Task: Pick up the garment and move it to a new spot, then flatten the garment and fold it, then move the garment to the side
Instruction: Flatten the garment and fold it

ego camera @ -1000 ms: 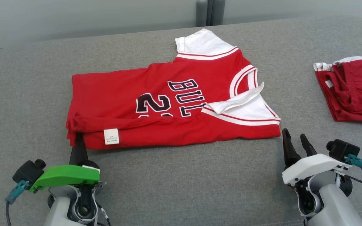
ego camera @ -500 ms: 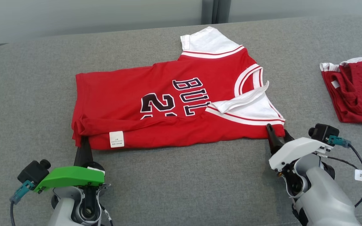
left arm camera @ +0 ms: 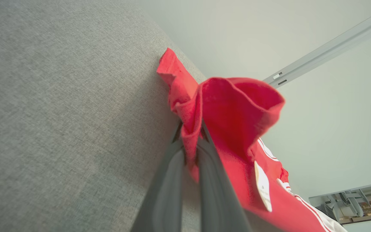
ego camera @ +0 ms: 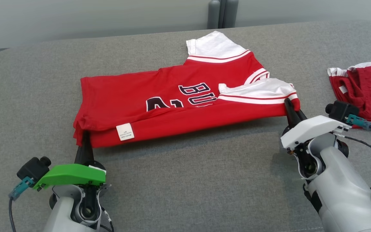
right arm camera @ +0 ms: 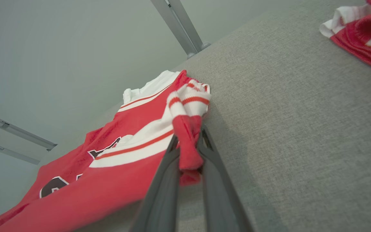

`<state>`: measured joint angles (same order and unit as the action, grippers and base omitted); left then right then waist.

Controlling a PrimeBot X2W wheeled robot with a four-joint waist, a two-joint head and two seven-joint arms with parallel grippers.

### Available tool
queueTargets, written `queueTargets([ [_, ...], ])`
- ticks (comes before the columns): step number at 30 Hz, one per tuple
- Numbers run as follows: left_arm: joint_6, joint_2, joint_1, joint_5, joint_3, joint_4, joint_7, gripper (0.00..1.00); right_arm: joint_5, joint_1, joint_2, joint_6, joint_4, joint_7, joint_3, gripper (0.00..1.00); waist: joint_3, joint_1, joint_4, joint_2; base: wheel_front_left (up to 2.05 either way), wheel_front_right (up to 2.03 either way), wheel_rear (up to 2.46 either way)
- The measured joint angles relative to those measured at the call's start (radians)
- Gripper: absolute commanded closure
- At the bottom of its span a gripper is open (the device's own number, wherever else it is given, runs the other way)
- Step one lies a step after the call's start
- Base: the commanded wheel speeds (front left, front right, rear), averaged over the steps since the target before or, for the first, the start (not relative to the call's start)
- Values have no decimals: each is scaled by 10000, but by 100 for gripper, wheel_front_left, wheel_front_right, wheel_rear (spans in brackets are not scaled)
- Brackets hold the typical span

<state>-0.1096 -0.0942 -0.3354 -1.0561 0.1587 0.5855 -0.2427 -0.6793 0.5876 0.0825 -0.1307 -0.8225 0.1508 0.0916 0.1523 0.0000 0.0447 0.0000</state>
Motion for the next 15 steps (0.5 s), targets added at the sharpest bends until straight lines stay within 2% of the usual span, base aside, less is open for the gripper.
queueTargets([
  [9, 123, 157, 1057, -211, 253, -268, 366, 100, -21, -1891, 474, -12, 1927, -173, -523, 100, -148, 0, 33, 0, 0, 0, 0],
  [15, 487, 245, 1918, -401, 481, -566, 779, 100, 320, -3631, 203, -12, 3210, -251, -1336, 100, -209, 0, 131, 0, 0, 0, 0],
])
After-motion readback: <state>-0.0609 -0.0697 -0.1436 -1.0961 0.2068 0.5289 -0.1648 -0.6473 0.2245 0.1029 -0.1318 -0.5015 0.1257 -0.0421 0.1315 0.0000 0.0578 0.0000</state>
